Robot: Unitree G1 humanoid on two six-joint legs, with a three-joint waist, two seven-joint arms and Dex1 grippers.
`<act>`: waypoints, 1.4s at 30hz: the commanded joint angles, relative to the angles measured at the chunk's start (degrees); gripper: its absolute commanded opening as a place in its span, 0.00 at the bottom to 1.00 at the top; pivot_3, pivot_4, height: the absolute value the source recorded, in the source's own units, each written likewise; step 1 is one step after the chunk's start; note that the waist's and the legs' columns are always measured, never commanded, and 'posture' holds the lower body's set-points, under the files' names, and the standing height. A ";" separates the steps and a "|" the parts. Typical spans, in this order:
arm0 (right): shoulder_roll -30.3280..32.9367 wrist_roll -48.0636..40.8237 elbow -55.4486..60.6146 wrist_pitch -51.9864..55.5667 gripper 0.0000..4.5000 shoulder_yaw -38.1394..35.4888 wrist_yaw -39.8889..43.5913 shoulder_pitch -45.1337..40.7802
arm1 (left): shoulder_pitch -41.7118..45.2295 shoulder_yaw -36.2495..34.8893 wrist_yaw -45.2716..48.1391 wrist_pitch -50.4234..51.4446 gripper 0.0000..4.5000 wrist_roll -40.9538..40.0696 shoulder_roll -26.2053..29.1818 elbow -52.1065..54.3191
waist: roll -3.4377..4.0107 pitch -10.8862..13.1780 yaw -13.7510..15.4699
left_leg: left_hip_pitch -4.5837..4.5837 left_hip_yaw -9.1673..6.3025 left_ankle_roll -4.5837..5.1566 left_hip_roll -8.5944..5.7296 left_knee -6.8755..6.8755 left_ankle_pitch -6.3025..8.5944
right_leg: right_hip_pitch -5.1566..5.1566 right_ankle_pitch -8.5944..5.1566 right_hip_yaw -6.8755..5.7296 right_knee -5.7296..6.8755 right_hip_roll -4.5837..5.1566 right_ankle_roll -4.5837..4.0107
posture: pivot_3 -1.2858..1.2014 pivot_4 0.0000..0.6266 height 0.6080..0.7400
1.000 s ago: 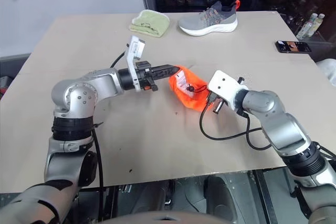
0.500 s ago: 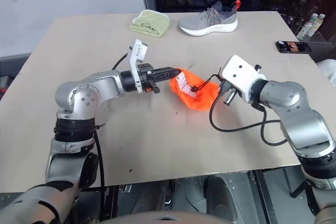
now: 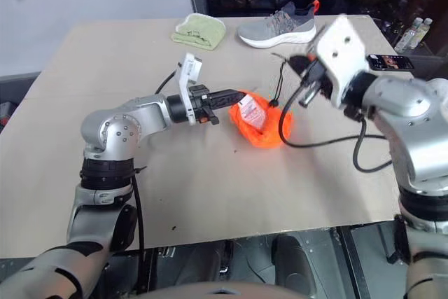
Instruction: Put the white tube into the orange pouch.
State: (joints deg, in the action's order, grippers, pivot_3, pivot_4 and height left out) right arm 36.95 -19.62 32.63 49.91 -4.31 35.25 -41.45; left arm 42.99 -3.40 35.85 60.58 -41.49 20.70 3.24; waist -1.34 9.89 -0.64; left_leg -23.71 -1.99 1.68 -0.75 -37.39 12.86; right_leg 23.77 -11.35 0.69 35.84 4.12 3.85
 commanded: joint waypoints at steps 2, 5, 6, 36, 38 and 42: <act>-4.05 -2.14 -2.54 -0.36 0.00 -3.31 -4.96 -7.92 | 3.92 -3.38 -3.45 -0.57 0.19 -1.86 -3.44 -0.96 | 0.00 0.01 0.07 | -0.03 -0.02 0.00 -0.02 -0.01 0.00 | 0.00 0.00 -0.03 -0.01 0.02 0.00 | 0.52 0.24 1.00; -5.73 -2.74 -4.80 -0.41 0.00 -4.00 -6.86 -11.94 | 5.65 -3.40 -2.37 -1.49 0.28 -1.07 -2.46 -1.54 | -0.01 0.02 0.11 | -0.05 -0.02 0.00 -0.05 -0.03 0.00 | 0.01 0.01 -0.06 0.01 0.03 0.00 | 0.52 0.24 1.00; -5.97 -2.84 -5.48 -0.40 0.00 -4.10 -7.35 -12.84 | 6.03 -3.69 -1.57 -1.09 0.28 -1.53 -1.78 -1.70 | 0.00 0.01 0.05 | -0.03 0.00 -0.01 -0.04 0.00 -0.01 | 0.01 0.01 -0.03 0.01 0.03 0.00 | 0.52 0.24 1.00; -5.08 -4.00 -6.59 -1.58 0.00 -0.50 -7.59 -13.28 | 17.86 6.13 6.48 -18.45 0.52 10.44 -7.74 -12.29 | 0.02 0.03 -0.06 | -0.10 0.12 0.02 -0.03 0.08 0.00 | 0.12 0.01 0.04 0.00 0.00 0.00 | 0.52 0.24 1.00; -5.02 -3.94 -6.59 -1.59 0.00 -0.51 -7.61 -13.08 | 17.69 6.08 6.65 -18.03 0.33 10.31 -7.64 -11.75 | 0.02 0.03 -0.03 | -0.10 0.10 0.02 -0.03 0.08 0.00 | 0.12 0.01 0.03 0.01 0.00 0.00 | 0.52 0.24 1.00; -4.91 -3.79 -6.72 -1.80 0.00 -0.39 -7.54 -12.69 | 17.14 6.25 6.76 -17.61 0.14 10.29 -7.65 -10.45 | 0.02 0.03 -0.08 | -0.09 0.09 0.02 -0.03 0.08 0.00 | 0.12 0.01 0.03 0.02 0.00 0.00 | 0.52 0.24 1.00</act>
State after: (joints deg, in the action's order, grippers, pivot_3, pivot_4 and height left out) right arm 31.25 -23.25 23.75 48.84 -3.73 28.19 -53.73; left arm 59.19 3.81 42.27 43.35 -30.63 13.19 -9.72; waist -1.32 9.92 -0.71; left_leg -23.80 -1.90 1.70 -0.78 -37.31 12.86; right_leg 23.90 -11.35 0.73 35.86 4.12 3.85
